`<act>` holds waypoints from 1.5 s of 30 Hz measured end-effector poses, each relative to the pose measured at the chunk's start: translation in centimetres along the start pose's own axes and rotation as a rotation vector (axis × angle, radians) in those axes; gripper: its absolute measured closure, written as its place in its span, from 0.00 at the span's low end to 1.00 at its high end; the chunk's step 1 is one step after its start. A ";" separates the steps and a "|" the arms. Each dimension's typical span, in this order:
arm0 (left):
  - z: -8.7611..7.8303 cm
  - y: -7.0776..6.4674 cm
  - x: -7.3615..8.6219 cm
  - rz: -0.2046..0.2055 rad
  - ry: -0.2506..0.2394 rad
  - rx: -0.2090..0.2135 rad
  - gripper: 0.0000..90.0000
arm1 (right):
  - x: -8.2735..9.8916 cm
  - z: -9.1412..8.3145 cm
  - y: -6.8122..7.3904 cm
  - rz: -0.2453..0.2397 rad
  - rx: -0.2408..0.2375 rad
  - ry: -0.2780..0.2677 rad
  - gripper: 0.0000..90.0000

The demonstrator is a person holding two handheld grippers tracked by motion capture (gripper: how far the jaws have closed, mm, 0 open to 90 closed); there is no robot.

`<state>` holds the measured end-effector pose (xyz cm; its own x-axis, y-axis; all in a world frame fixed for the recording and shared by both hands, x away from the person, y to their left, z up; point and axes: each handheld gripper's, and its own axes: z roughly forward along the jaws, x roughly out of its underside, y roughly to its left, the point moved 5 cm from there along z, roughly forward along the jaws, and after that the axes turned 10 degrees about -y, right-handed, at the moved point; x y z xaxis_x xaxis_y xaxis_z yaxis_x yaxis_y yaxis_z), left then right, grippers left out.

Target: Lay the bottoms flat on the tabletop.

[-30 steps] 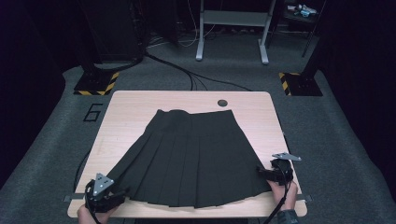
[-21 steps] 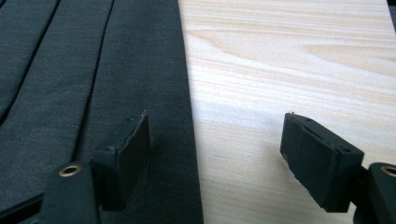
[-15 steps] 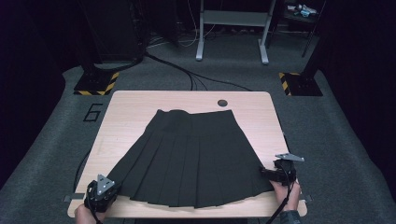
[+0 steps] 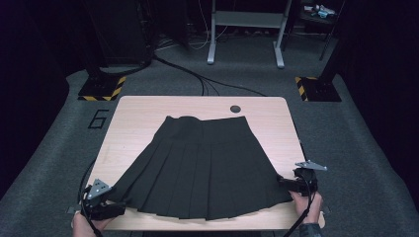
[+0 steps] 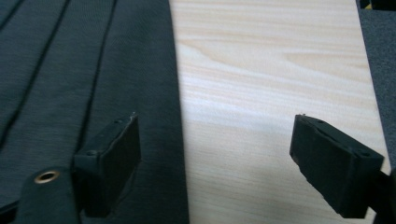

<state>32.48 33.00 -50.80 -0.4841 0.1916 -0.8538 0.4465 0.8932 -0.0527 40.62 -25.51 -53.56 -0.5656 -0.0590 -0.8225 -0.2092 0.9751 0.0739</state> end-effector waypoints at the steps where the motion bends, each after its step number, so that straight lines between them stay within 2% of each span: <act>1: 0.2 0.1 -0.6 0.006 -0.004 -0.004 0.24 | -0.3 -0.2 0.3 -0.002 -0.004 0.001 0.16; 3: 0.7 0.5 -1.7 0.021 0.000 -0.006 0.20 | -0.9 -0.5 1.1 -0.027 -0.020 0.003 0.15; 5: 1.6 0.8 -2.7 0.016 0.002 -0.002 0.17 | -1.7 -0.6 2.2 -0.057 -0.043 -0.005 0.15; 8: 3.3 1.1 -3.4 0.009 0.023 0.029 0.17 | -2.2 -0.3 4.2 -0.111 -0.077 0.027 0.15; 10: 4.1 1.2 -3.4 0.020 0.042 0.035 0.17 | -1.7 -0.3 5.2 -0.137 -0.091 0.075 0.15; 12: 4.5 1.1 -3.1 0.016 0.053 0.041 0.17 | -0.4 -0.6 5.6 -0.160 -0.091 0.101 0.15; 17: 4.8 1.4 -2.4 -0.001 0.048 0.026 0.17 | 2.9 -1.7 4.6 -0.167 -0.039 0.146 0.15; 18: 4.7 1.5 -2.3 -0.007 0.047 0.022 0.17 | 3.3 -1.9 4.1 -0.160 -0.041 0.144 0.15; 19: 4.6 1.6 -2.3 -0.006 0.050 0.017 0.17 | 3.5 -2.2 3.8 -0.130 -0.039 0.138 0.15; 21: 4.4 1.8 -2.3 -0.008 0.048 0.012 0.17 | 3.7 -2.7 3.2 -0.140 -0.011 0.151 0.15; 23: 4.1 1.9 -2.5 -0.013 0.037 0.007 0.16 | 3.4 -3.3 2.8 -0.130 -0.013 0.138 0.15; 27: 4.5 2.0 -3.6 -0.019 0.032 0.009 0.15 | 0.8 -3.7 2.7 -0.118 -0.050 0.056 0.15; 28: 4.9 2.0 -4.0 -0.011 0.021 0.005 0.15 | 0.0 -3.6 3.1 -0.117 -0.058 0.040 0.15; 30: 5.8 1.7 -4.6 -0.009 0.039 0.022 0.13 | -1.7 -2.7 4.0 -0.127 -0.086 0.021 0.15; 33: 7.6 1.4 -5.0 0.013 0.057 0.031 0.12 | -3.3 0.0 5.9 -0.156 -0.128 0.045 0.13; 34: 8.3 1.3 -5.0 0.015 0.065 0.019 0.12 | -3.5 0.9 6.7 -0.149 -0.135 0.068 0.11; 35: 8.9 1.2 -4.9 0.020 0.078 0.017 0.12 | -3.5 2.0 7.2 -0.166 -0.152 0.077 0.08; 37: 10.0 1.0 -4.4 0.011 0.098 0.019 0.12 | -3.0 3.7 8.3 -0.177 -0.147 0.134 0.01; 38: 10.5 0.9 -4.1 0.023 0.114 -0.002 0.11 | -2.6 4.3 8.7 -0.175 -0.153 0.153 0.00; 39: 11.0 0.9 -3.7 0.031 0.129 -0.006 0.11 | -2.3 4.7 9.1 -0.168 -0.154 0.176 0.00; 41: 11.9 0.8 -3.0 0.034 0.159 -0.013 0.10 | -1.6 5.4 9.4 -0.187 -0.143 0.196 0.00; 42: 12.2 0.8 -2.7 0.034 0.170 -0.019 0.09 | -1.3 5.6 9.5 -0.184 -0.137 0.226 0.00; 43: 12.5 0.8 -2.4 0.033 0.179 -0.031 0.09 | -1.0 6.0 9.5 -0.189 -0.139 0.235 0.00; 44: 12.8 0.8 -2.1 0.025 0.185 -0.030 0.09 | -1.0 6.0 9.4 -0.175 -0.146 0.227 0.00; 45: 12.8 0.9 -2.1 0.018 0.175 -0.034 0.07 | -1.0 6.1 9.3 -0.177 -0.145 0.228 0.00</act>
<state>43.54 28.15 -55.72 -0.6013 0.2730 -0.7509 0.4320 0.9017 -0.0181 44.06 -15.05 -55.46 -0.6713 -0.2871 -0.6834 -0.4226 0.9057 0.0347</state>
